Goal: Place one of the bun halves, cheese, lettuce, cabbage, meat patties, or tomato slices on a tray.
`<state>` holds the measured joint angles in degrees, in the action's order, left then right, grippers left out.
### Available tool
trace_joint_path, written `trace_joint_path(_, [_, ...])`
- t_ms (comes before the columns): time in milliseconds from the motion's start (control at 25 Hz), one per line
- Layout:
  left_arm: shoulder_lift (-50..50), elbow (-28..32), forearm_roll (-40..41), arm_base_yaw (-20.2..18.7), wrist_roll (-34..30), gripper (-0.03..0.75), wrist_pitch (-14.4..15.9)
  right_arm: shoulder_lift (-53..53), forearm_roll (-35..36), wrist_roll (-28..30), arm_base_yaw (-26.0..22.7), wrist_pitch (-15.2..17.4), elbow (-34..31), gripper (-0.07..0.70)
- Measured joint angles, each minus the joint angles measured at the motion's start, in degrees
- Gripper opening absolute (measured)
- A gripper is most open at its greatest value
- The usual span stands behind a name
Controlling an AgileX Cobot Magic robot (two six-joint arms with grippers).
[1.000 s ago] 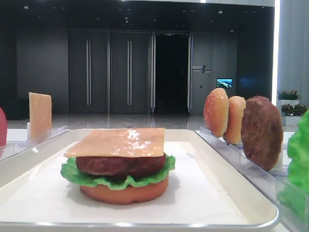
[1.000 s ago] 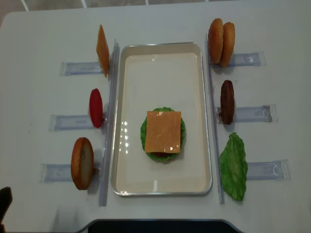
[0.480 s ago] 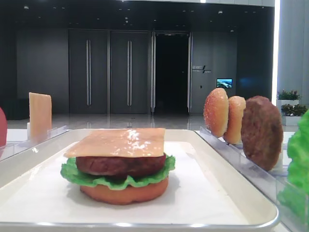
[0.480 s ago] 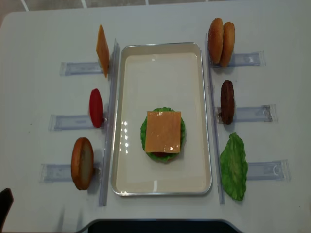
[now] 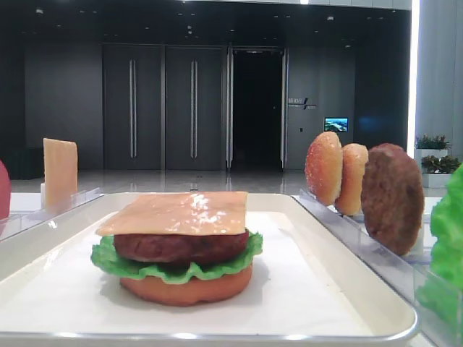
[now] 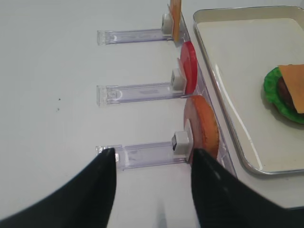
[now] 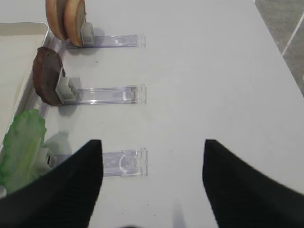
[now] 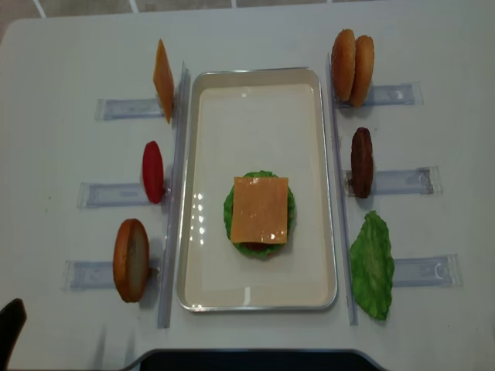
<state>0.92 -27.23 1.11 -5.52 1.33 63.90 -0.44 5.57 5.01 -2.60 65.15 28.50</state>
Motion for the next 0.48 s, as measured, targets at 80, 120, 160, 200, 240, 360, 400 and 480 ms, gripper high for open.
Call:
trace_joint_path(80, [0.0, 0.0, -0.04, 0.0, -0.04, 0.392, -0.02, 0.0, 0.0, 0.0, 0.0, 0.0, 0.0, 0.461])
trace_joint_path(120, [0.0, 0.0, -0.04, 0.0, -0.04, 0.392, -0.02, 0.0, 0.0, 0.0, 0.0, 0.0, 0.0, 0.461])
trace_joint_path(160, [0.0, 0.0, -0.04, 0.0, -0.04, 0.392, -0.02, 0.0, 0.0, 0.0, 0.0, 0.0, 0.0, 0.461])
trace_joint_path(200, [0.0, 0.0, -0.04, 0.0, -0.04, 0.392, -0.07, 0.0, 0.0, 0.0, 0.0, 0.0, 0.0, 0.461])
trace_joint_path(240, [0.0, 0.0, -0.04, 0.0, -0.04, 0.392, -0.07, 0.0, 0.0, 0.0, 0.0, 0.0, 0.0, 0.461])
trace_joint_path(360, [0.0, 0.0, -0.1, 0.0, -0.16, 0.443, -0.07, 0.0, 0.0, 0.0, 0.0, 0.0, 0.0, 0.461])
trace_joint_path(400, [0.0, 0.0, -0.17, 0.0, -0.67, 0.479, -0.07, 0.0, 0.0, 0.0, 0.0, 0.0, 0.0, 0.461])
trace_joint_path(480, [0.0, 0.0, -0.43, 0.0, -2.29, 0.587, -0.07, 0.0, 0.0, 0.0, 0.0, 0.0, 0.0, 0.461])
